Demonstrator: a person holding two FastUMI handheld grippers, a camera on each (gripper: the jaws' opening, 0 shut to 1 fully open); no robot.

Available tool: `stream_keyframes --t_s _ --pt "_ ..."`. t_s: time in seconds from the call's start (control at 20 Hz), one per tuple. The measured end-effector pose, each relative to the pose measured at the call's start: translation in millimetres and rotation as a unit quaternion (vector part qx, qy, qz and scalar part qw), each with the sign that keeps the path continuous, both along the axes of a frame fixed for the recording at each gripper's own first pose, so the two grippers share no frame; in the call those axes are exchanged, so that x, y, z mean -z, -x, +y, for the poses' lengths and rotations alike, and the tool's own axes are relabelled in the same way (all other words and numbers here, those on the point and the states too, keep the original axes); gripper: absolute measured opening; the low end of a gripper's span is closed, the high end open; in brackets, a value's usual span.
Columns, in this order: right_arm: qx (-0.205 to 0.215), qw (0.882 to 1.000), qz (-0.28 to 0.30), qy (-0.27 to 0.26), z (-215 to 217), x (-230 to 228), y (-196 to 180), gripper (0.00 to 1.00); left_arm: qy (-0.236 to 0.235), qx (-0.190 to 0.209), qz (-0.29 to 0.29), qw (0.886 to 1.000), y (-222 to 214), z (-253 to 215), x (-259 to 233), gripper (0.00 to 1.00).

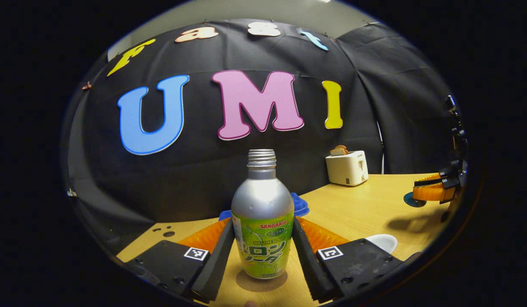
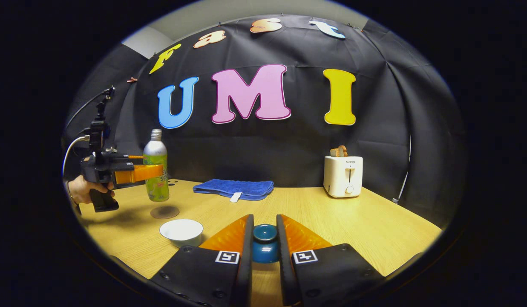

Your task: Open the teacup lid with one hand, grasp the water bottle and pour water into the teacup with the other hand; after pouring, place the water bottle on the coaster and then close the teacup lid.

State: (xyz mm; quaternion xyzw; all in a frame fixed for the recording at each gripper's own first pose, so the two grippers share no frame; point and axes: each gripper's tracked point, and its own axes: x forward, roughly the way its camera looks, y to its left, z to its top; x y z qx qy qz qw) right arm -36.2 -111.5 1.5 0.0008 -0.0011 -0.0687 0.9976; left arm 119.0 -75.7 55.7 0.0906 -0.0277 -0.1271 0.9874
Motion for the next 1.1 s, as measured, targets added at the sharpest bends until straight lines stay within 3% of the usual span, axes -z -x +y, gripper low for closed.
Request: stream_keyframes --t_s 0.85,1.05,1.1 --pt "0.001 1.0 -0.001 0.0 0.0 0.2 -0.4 0.31 0.067 -0.033 0.043 0.996 -22.4 34.3 46.7 0.8" --pt "0.001 1.0 -0.001 0.0 -0.3 -0.4 0.1 0.31 0.063 -0.038 0.048 0.996 -20.1 35.3 48.4 0.83" --pt "0.001 1.0 -0.001 0.0 -0.1 -0.6 0.0 0.31 0.064 -0.04 0.048 0.996 -18.0 36.9 46.5 0.87"
